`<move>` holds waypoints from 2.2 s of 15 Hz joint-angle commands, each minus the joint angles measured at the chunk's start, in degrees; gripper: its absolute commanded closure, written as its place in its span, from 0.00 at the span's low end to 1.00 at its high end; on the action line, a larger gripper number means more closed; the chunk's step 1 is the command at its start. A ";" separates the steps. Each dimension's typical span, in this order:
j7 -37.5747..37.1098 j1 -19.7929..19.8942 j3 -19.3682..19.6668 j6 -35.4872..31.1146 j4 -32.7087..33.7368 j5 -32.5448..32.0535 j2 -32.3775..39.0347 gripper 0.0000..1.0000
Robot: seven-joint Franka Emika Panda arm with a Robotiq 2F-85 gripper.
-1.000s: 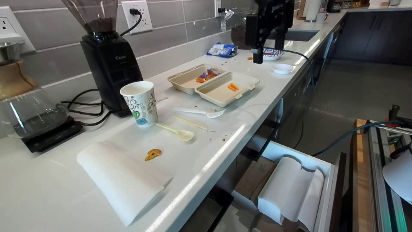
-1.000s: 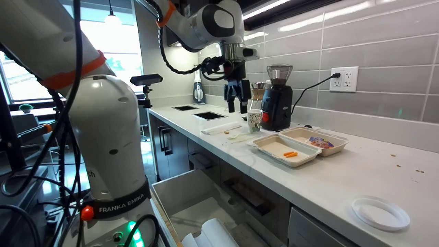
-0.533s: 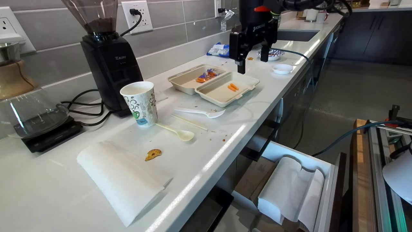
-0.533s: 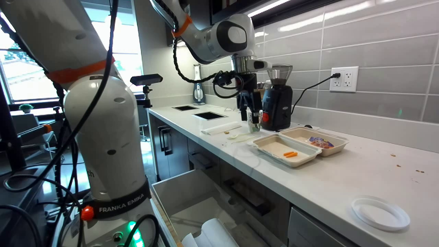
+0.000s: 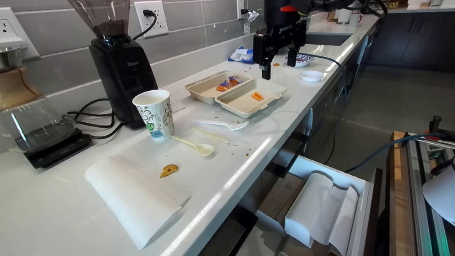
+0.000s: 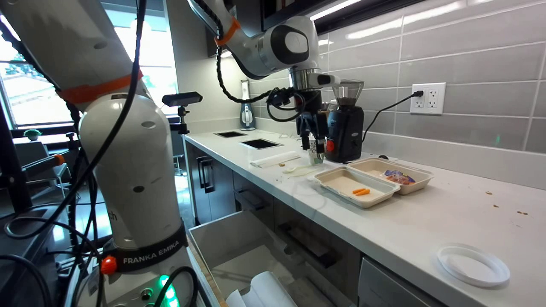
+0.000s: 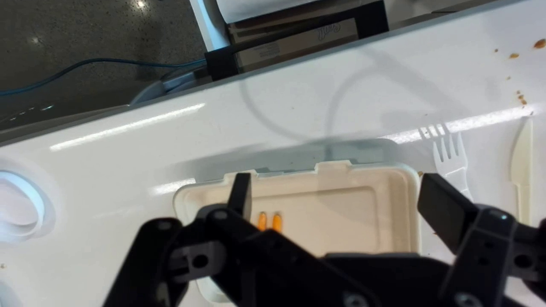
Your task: Put the orange objects in the plastic
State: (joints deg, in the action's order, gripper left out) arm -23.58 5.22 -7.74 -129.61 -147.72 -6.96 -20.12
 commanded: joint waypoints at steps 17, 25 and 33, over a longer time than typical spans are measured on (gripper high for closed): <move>9.62 2.08 5.81 -19.95 -6.81 -4.37 3.53 0.00; 9.68 2.30 5.50 -22.54 -4.33 -5.16 9.68 0.00; 8.67 1.77 6.13 -22.42 -0.56 -7.29 14.88 0.00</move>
State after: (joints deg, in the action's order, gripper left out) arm -13.59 7.20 -2.27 -151.67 -149.96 -12.01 -7.75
